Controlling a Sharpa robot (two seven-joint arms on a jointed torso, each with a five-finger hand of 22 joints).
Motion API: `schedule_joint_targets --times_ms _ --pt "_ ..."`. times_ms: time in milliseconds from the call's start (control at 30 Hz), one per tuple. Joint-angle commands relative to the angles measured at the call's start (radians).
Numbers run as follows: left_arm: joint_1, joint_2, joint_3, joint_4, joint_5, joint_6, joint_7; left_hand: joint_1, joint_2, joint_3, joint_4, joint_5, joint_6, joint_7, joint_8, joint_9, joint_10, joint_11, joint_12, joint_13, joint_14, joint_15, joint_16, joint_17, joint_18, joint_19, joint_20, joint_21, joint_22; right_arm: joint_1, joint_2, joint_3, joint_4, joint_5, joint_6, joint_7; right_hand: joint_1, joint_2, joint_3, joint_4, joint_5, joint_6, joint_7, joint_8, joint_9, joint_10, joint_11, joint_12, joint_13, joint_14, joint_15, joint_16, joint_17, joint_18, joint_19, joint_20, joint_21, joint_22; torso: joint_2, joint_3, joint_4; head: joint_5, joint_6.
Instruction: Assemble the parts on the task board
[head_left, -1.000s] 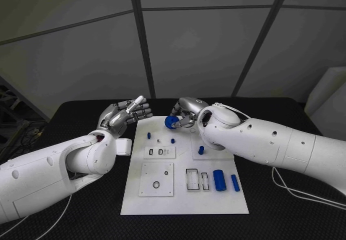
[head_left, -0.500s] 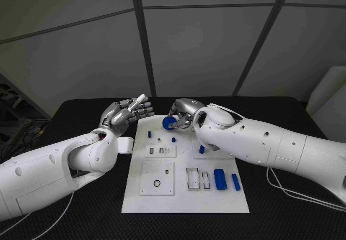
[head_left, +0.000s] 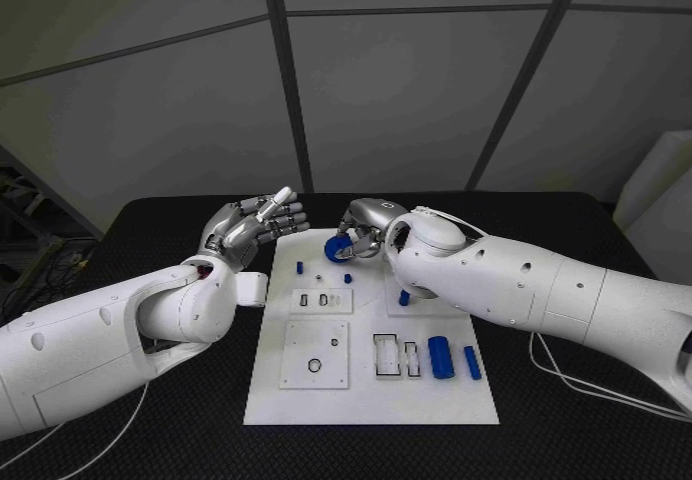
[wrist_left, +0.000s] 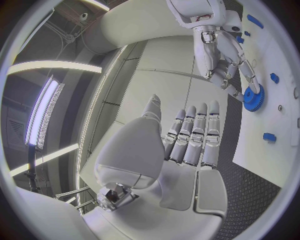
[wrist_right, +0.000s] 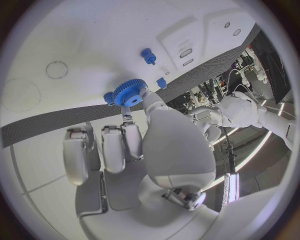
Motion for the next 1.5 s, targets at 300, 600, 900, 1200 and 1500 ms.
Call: schedule_joint_targets --times_ms 300,600,900,1200,1500 --pt "0.002 -0.001 0.001 0.003 -0.007 0.009 0.005 0.003 0.006 0.0 -0.008 -0.003 0.007 0.015 -0.005 0.001 0.008 -0.002 -0.004 -0.001 0.003 0.002 -0.005 -0.001 -0.014 0.005 -0.001 0.002 -0.001 0.002 0.004 0.0 -0.006 -0.005 0.025 -0.006 -0.013 -0.036 -0.028 0.023 -0.037 -0.119 0.017 -0.008 -0.031 -0.016 0.024 -0.032 0.033 0.059 0.012 0.004 0.023 -0.007 0.105 0.011 0.006 0.263 0.0 0.0007 -0.0009 0.0 -0.002" --pt "0.002 -0.002 0.001 0.003 -0.007 0.009 0.004 0.003 0.006 0.0 -0.008 -0.003 0.007 0.015 -0.005 0.001 0.008 -0.002 -0.004 -0.001 0.003 0.002 -0.005 -0.001 -0.014 0.005 -0.001 0.002 -0.001 0.002 -0.009 -0.001 0.005 -0.001 0.002 -0.001 -0.017 -0.038 -0.032 0.043 -0.038 -0.127 0.02 -0.004 -0.037 -0.015 0.026 -0.032 0.035 0.059 0.015 0.004 0.023 -0.007 0.105 0.015 0.006 0.263 0.0 0.0008 0.0006 0.0 0.0" --pt "0.002 -0.011 0.001 -0.001 -0.007 0.01 0.005 0.003 0.006 0.0 -0.008 -0.003 0.007 0.015 -0.005 0.001 0.008 -0.002 -0.004 -0.001 0.003 0.002 -0.005 -0.001 -0.014 0.005 -0.001 0.002 -0.001 -0.001 -0.18 0.0 0.131 0.176 -0.165 0.153 -0.017 -0.029 -0.03 0.057 -0.034 -0.115 0.018 0.001 -0.038 -0.01 0.025 -0.023 0.043 0.059 0.015 0.004 0.022 -0.007 0.105 0.016 0.006 0.263 -0.002 0.0023 -0.0062 -0.001 0.01" --pt "0.002 -0.018 0.001 -0.004 -0.007 0.006 0.006 0.003 0.007 -0.002 -0.012 -0.005 0.008 0.014 -0.007 0.001 0.009 -0.002 -0.006 -0.001 0.003 0.003 -0.008 -0.001 -0.014 0.004 -0.001 0.001 -0.003 -0.001 -0.372 -0.001 0.184 0.326 -0.126 0.327 0.033 -0.023 -0.015 0.036 -0.024 -0.097 0.015 0.001 -0.041 -0.016 0.022 -0.034 0.037 0.058 0.012 0.004 0.024 -0.007 0.105 0.014 0.006 0.263 -0.008 0.0116 -0.0275 -0.002 0.019" --pt "0.001 -0.011 0.001 -0.014 -0.007 0.009 0.005 0.003 0.008 -0.002 -0.012 -0.005 0.008 0.014 -0.007 0.001 0.009 -0.002 -0.006 -0.001 0.002 0.003 -0.009 -0.001 -0.014 0.003 -0.001 0.001 -0.003 -0.002 -0.422 -0.001 0.116 0.388 -0.077 0.383 0.059 -0.025 -0.01 0.022 -0.022 -0.084 0.014 0.003 -0.043 -0.015 0.021 -0.033 0.039 0.058 0.011 0.004 0.025 -0.007 0.105 0.013 0.006 0.263 -0.008 0.0143 -0.0282 -0.028 0.025"
